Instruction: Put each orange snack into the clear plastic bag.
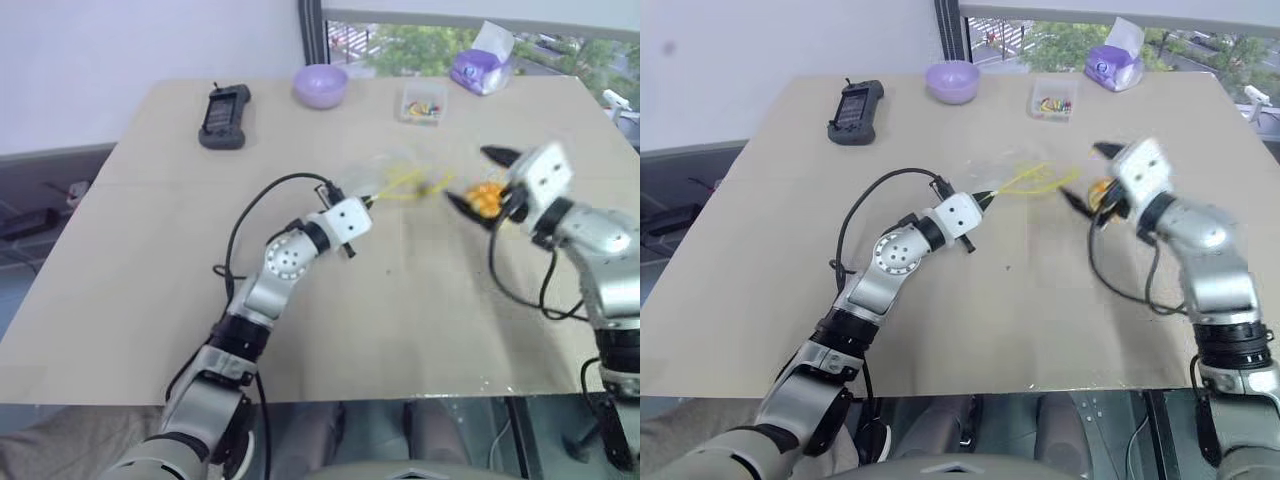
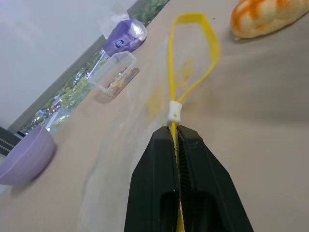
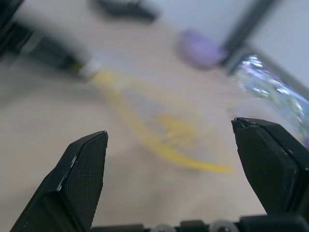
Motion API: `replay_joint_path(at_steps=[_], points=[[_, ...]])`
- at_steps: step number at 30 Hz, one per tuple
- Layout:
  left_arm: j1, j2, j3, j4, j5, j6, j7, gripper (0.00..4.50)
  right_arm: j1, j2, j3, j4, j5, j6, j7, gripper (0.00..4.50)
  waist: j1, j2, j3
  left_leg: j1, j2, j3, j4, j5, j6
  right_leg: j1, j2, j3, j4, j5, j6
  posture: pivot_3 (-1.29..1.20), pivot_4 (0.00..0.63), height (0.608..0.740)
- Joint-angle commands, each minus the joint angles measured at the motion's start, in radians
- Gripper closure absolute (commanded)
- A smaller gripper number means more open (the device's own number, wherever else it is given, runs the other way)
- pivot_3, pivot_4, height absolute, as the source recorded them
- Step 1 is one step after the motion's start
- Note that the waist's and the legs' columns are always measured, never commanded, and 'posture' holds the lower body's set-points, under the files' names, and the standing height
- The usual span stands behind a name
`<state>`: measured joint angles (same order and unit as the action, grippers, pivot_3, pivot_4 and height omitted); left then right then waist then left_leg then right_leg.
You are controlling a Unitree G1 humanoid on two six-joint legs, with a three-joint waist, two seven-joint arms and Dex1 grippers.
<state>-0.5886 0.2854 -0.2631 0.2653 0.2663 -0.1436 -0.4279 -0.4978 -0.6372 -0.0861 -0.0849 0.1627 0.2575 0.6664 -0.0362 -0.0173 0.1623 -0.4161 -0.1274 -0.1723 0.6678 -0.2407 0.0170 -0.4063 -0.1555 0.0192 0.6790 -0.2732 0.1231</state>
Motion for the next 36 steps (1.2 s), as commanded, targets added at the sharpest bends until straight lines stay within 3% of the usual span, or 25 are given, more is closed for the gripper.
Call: replay_joint_path(at_steps=[1, 6, 19, 29, 30, 32, 36], points=[[-0.005, -0.007, 0.007, -0.028, -0.001, -0.004, 0.015, 4.5, -0.021, -0.026, -0.063, 0.115, -0.013, 0.086, -0.066, 0.04, 0.003, 0.0, 0.0, 0.0, 0.0, 0.0, 0.0, 0.0, 0.0, 0.0, 0.0, 0.0, 0.0, 0.0, 0.0, 0.0, 0.15, 0.74], [-0.01, -0.013, 0.005, -0.023, 0.002, -0.001, 0.017, 4.5, -0.115, 0.036, -0.107, 0.302, 0.043, 0.184, -0.127, 0.04, -0.005, 0.001, 0.0, 0.0, 0.0, 0.001, 0.0, 0.0, 0.0, 0.0, 0.0, 0.001, 0.0, 0.0, 0.0, 0.0, 0.15, 0.74], [-0.013, -0.005, 0.007, -0.017, 0.006, 0.002, 0.026, 4.5, -0.269, 0.07, -0.072, 0.695, 0.016, 0.214, -0.138, 0.04, -0.004, 0.001, 0.0, 0.0, 0.0, 0.001, -0.001, 0.0, 0.0, 0.0, -0.001, 0.001, 0.0, 0.0, 0.0, 0.0, 0.15, 0.74], [-0.017, -0.001, 0.005, -0.014, 0.011, 0.0, 0.029, 4.5, -0.264, 0.097, -0.044, 0.725, 0.048, 0.316, -0.038, 0.04, -0.007, 0.001, -0.001, 0.0, 0.0, 0.001, 0.0, 0.0, 0.0, 0.0, -0.001, 0.001, 0.0, 0.0, 0.0, 0.0, 0.15, 0.74], [-0.017, -0.001, 0.005, -0.013, 0.011, 0.0, 0.028, 4.5, -0.261, 0.099, -0.043, 0.723, 0.044, 0.317, -0.045, 0.43, -0.008, 0.001, -0.001, 0.0, 0.0, 0.001, 0.0, 0.0, 0.0, 0.0, -0.001, 0.001, 0.0, 0.0, 0.0, 0.0, 0.15, 0.74], [-0.017, 0.001, 0.004, -0.013, 0.012, -0.001, 0.027, 4.5, -0.257, 0.1, -0.044, 0.721, 0.039, 0.314, -0.049, 0.76, -0.008, 0.001, -0.001, 0.0, 0.0, 0.001, 0.0, 0.0, 0.0, 0.0, -0.001, 0.001, 0.0, 0.0, 0.0, 0.0, 0.15, 0.74], [-0.018, 0.0, 0.002, -0.013, 0.013, -0.001, 0.026, 4.5, -0.252, 0.103, -0.054, 0.717, 0.043, 0.315, -0.051, 2.5, -0.007, 0.001, -0.001, 0.0, 0.0, 0.001, 0.0, 0.0, 0.0, 0.0, -0.001, 0.001, 0.0, 0.0, 0.0, 0.0, 0.15, 0.74]])
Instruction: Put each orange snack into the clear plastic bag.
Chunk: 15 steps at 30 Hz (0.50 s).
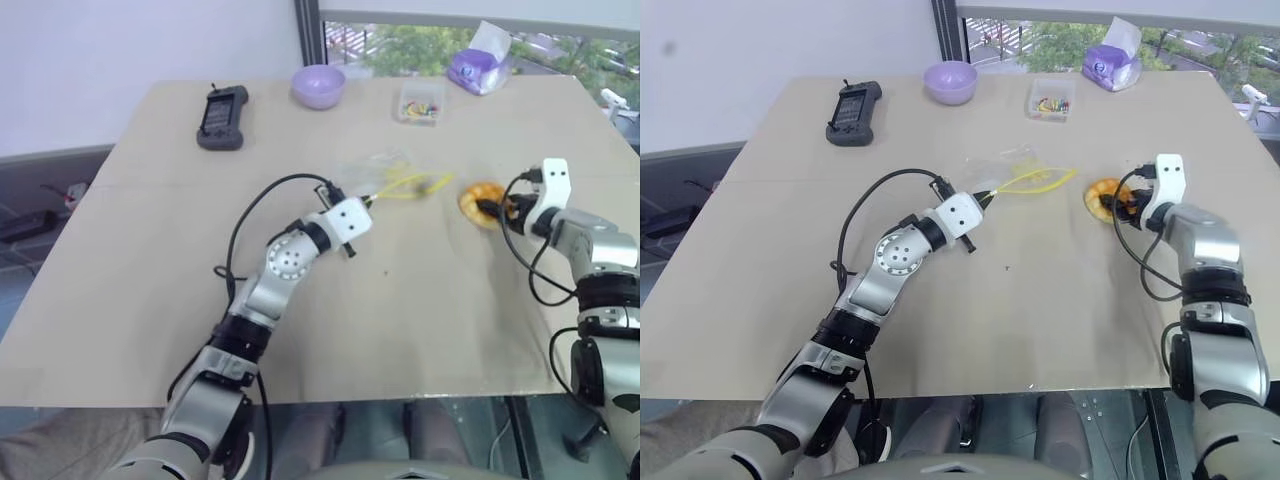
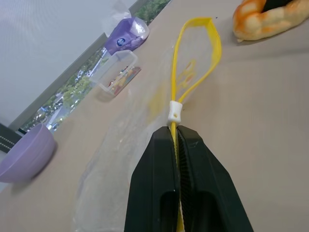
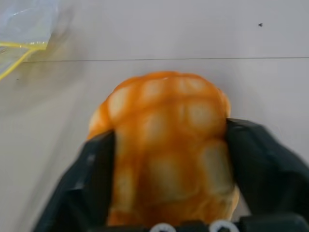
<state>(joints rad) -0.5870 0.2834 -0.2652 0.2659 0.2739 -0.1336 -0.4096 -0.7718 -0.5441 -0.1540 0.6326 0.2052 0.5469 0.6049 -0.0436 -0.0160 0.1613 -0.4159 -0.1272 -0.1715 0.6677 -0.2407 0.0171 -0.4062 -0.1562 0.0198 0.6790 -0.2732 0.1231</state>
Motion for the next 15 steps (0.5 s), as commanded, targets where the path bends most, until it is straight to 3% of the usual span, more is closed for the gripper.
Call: replay_joint_path(at_steps=[1, 5, 9, 15], points=[[-0.02, 0.002, 0.004, -0.013, 0.005, -0.012, 0.007, 4.5, 0.023, 0.01, 0.013, -0.002, 0.0, 0.024, 0.008, 2.82, 0.0, 0.0, 0.0, 0.0, 0.0, 0.0, 0.0, 0.0, 0.0, 0.0, 0.0, 0.0, 0.0, 0.0, 0.0, 0.0, 0.15, 0.74], [-0.023, 0.002, 0.002, -0.01, 0.006, -0.013, 0.006, 4.5, 0.029, 0.008, 0.008, -0.011, -0.01, 0.0, -0.014, 4.3, 0.001, 0.0, 0.0, 0.0, 0.0, 0.0, 0.0, 0.0, 0.0, 0.0, 0.0, 0.0, 0.0, 0.0, 0.0, 0.0, 0.15, 0.74], [-0.022, 0.003, 0.001, -0.011, 0.005, -0.014, 0.004, 4.5, 0.025, 0.013, -0.019, -0.053, 0.004, -0.061, -0.033, 4.3, 0.001, 0.0, 0.0, 0.0, 0.0, 0.0, 0.0, 0.0, 0.0, 0.0, 0.0, 0.0, 0.0, 0.0, 0.0, 0.0, 0.15, 0.74], [-0.022, -0.001, -0.002, -0.01, 0.005, -0.014, 0.005, 4.5, 0.064, 0.018, -0.055, -0.269, 0.154, -0.006, 0.106, 4.3, 0.0, 0.0, 0.0, 0.0, 0.0, 0.0, 0.0, 0.0, 0.0, -0.001, 0.0, 0.0, 0.0, 0.0, 0.0, 0.0, 0.15, 0.74]])
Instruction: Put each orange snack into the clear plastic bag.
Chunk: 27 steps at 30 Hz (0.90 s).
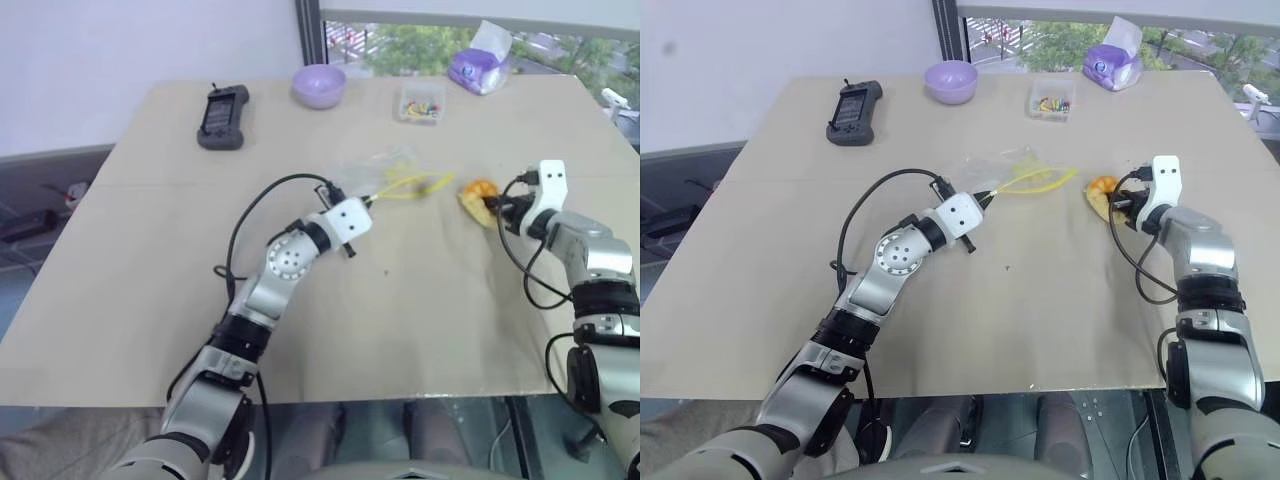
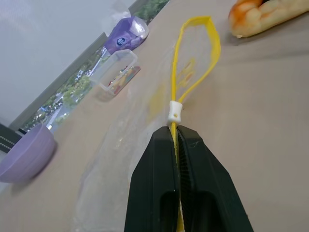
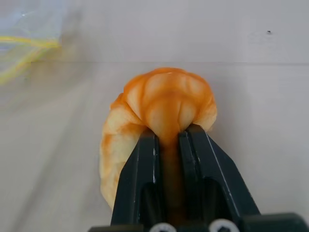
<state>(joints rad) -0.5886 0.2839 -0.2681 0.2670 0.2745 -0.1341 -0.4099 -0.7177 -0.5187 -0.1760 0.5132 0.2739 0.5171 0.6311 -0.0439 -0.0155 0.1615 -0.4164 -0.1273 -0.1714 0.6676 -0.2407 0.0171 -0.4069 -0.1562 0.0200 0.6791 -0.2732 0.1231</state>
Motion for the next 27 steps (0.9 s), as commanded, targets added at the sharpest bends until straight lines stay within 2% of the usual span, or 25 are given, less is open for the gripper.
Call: replay_joint_path(at_steps=[1, 6, 10, 27], points=[[-0.021, -0.002, 0.0, -0.011, 0.005, -0.014, 0.006, 4.5, 0.024, -0.01, -0.029, -0.19, 0.109, 0.038, 0.105, 4.3, 0.001, 0.0, 0.0, 0.0, 0.0, 0.0, 0.0, 0.0, 0.0, 0.0, 0.0, 0.0, 0.0, 0.0, 0.0, 0.0, 0.15, 0.74], [-0.023, -0.003, -0.003, -0.006, 0.003, -0.015, 0.009, 4.5, 0.093, -0.022, 0.002, -0.371, 0.195, 0.13, 0.18, 4.3, 0.005, 0.0, 0.0, 0.0, 0.0, -0.001, 0.0, 0.0, 0.0, 0.0, 0.0, -0.001, 0.0, 0.0, 0.0, 0.0, 0.15, 0.74], [-0.021, -0.005, -0.009, -0.009, 0.003, -0.021, 0.003, 4.5, 0.112, -0.021, 0.048, -0.442, 0.205, 0.179, 0.193, 4.3, 0.002, 0.0, 0.0, 0.0, 0.0, -0.001, 0.0, 0.0, 0.0, 0.0, 0.0, -0.001, 0.0, 0.0, 0.0, 0.0, 0.15, 0.74], [-0.024, -0.03, -0.033, -0.013, 0.012, -0.047, -0.009, 4.5, 0.043, 0.01, 0.106, -0.365, 0.154, 0.193, 0.12, 4.3, 0.003, 0.0, 0.0, 0.0, 0.0, -0.001, 0.0, 0.0, 0.0, 0.0, 0.0, -0.001, 0.0, 0.0, 0.0, 0.0, 0.15, 0.74]])
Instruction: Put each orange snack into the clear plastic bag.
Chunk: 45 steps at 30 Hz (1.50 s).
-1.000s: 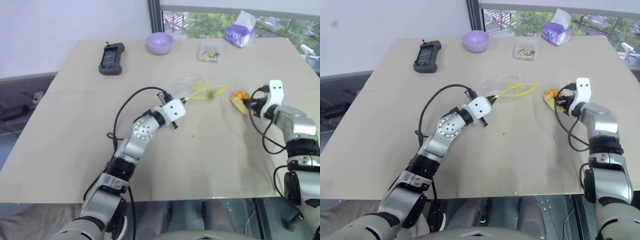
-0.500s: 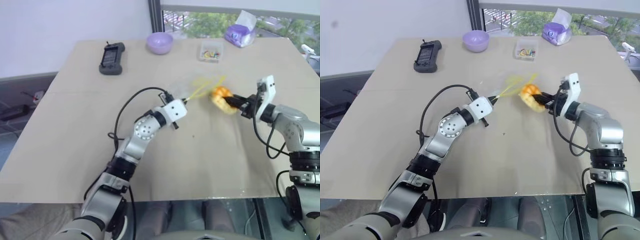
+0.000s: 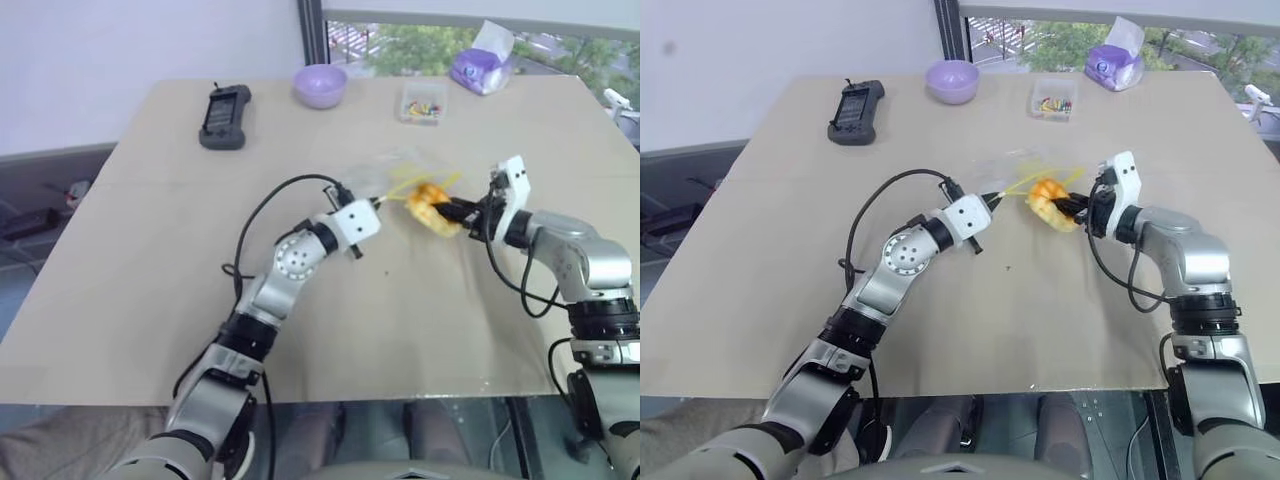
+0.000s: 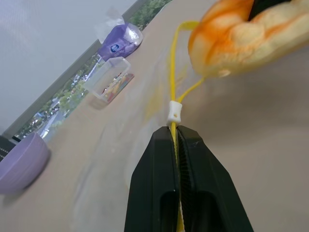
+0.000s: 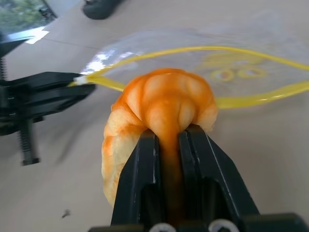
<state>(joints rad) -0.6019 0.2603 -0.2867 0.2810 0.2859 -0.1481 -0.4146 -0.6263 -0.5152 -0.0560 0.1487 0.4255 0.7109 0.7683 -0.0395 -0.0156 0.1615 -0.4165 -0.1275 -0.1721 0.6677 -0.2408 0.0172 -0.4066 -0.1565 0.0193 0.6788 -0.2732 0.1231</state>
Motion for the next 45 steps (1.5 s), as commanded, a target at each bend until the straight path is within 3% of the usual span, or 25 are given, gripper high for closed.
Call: replay_joint_path(at_steps=[1, 17, 30, 37, 38, 40, 44, 45], points=[[-0.01, -0.007, -0.017, -0.026, 0.001, -0.038, -0.009, 4.5, -0.055, 0.008, -0.015, 0.007, 0.0, 0.003, -0.023, 4.3, -0.001, 0.0, 0.0, 0.0, 0.0, 0.0, 0.0, 0.0, 0.0, 0.0, 0.0, 0.0, 0.0, 0.0, 0.0, 0.0, 0.15, 0.74], [0.017, 0.032, -0.095, -0.027, 0.0, -0.178, -0.115, 4.5, -0.105, 0.034, -0.039, 0.077, 0.019, 0.107, -0.079, 4.3, -0.001, 0.0, 0.0, 0.0, 0.0, 0.0, 0.0, 0.0, 0.0, 0.0, 0.0, 0.0, 0.0, 0.0, 0.0, 0.0, 0.15, 0.74], [0.036, -0.018, -0.11, -0.055, -0.04, -0.174, -0.169, 4.5, -0.141, 0.206, -0.177, 0.094, 0.096, 0.185, -0.303, 4.3, -0.002, 0.0, 0.0, 0.0, 0.0, 0.0, 0.0, 0.0, 0.0, 0.0, 0.0, 0.0, 0.0, 0.0, 0.0, 0.0, 0.15, 0.74], [0.027, -0.035, -0.1, -0.052, -0.048, -0.17, -0.175, 4.5, -0.106, 0.197, -0.066, 0.042, -0.004, 0.113, -0.315, 4.3, -0.003, 0.0, 0.0, 0.0, 0.0, 0.0, 0.0, 0.0, 0.0, -0.001, 0.0, 0.0, 0.001, 0.0, 0.0, 0.0, 0.15, 0.74], [0.025, -0.036, -0.099, -0.05, -0.048, -0.17, -0.173, 4.5, -0.102, 0.192, -0.052, 0.034, -0.014, 0.109, -0.311, 3.47, -0.003, 0.0, 0.0, 0.0, 0.0, 0.0, 0.0, 0.0, 0.0, -0.001, 0.0, 0.0, 0.001, 0.0, 0.0, 0.0, 0.15, 0.74], [0.021, -0.037, -0.097, -0.043, -0.045, -0.17, -0.168, 4.5, -0.095, 0.187, -0.04, 0.004, -0.005, 0.125, -0.292, 2.76, -0.003, 0.0, 0.0, 0.0, 0.0, 0.0, 0.0, 0.0, 0.0, -0.001, 0.0, 0.0, 0.001, 0.0, 0.0, 0.0, 0.15, 0.74], [0.016, -0.037, -0.092, -0.03, -0.033, -0.17, -0.147, 4.5, -0.088, 0.178, -0.043, -0.022, 0.005, 0.152, -0.282, 0.77, -0.002, 0.0, 0.0, 0.0, 0.0, 0.0, 0.0, 0.0, 0.0, -0.001, 0.0, 0.0, 0.001, 0.0, 0.0, 0.0, 0.15, 0.74], [0.014, -0.037, -0.091, -0.028, -0.031, -0.169, -0.143, 4.5, -0.087, 0.174, -0.046, -0.026, 0.008, 0.158, -0.279, 0.77, -0.002, 0.0, 0.0, 0.0, 0.0, 0.0, 0.0, 0.0, 0.0, -0.001, 0.0, 0.0, 0.001, 0.0, 0.0, 0.0, 0.15, 0.74]])
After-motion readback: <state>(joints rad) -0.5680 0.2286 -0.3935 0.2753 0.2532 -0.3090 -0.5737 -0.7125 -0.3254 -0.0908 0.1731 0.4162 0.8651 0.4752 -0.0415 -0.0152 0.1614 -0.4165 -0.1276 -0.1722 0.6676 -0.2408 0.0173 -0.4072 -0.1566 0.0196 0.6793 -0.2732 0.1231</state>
